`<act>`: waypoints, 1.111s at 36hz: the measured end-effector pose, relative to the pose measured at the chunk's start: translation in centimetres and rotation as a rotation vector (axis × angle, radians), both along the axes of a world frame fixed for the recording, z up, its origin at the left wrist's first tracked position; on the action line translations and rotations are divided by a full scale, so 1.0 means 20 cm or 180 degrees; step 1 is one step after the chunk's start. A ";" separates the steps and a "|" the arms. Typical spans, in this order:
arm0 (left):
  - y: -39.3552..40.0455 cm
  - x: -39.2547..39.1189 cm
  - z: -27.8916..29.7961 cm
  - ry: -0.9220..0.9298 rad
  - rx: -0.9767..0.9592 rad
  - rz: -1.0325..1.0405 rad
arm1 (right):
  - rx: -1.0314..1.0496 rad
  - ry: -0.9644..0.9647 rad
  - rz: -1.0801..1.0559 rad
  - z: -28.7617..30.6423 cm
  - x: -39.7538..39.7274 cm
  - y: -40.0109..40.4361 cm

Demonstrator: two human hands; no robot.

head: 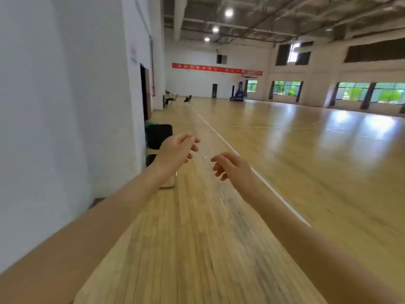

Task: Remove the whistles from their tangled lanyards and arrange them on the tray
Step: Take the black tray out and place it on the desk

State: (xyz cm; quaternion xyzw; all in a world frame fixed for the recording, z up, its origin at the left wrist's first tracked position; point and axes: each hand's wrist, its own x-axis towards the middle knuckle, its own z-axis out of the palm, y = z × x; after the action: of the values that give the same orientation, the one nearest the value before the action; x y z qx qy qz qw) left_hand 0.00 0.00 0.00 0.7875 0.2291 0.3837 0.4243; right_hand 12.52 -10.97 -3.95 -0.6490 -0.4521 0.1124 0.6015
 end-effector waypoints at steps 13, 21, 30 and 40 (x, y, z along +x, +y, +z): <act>0.15 -1.28 -0.32 0.0211 -0.0409 0.1777 | -0.0509 -0.0023 0.1786 -0.29 -1.13 0.52; 0.02 -1.80 -0.48 0.0383 -0.0474 0.2263 | -0.0671 0.0074 0.2448 -0.54 -1.65 0.47; -0.02 -1.95 -0.55 0.0525 -0.0439 0.2613 | -0.0747 0.0164 0.2714 -0.65 -1.85 0.52; -0.10 -2.29 -0.69 0.0660 -0.0541 0.3517 | -0.0835 -0.0098 0.3601 -0.75 -2.17 0.66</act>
State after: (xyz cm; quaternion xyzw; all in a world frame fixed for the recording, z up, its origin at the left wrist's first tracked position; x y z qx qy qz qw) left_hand -45.71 -2.07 -13.81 0.5473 0.6777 0.4496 0.1977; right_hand -30.88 2.17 -18.88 -0.3772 -0.7195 0.4620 0.3558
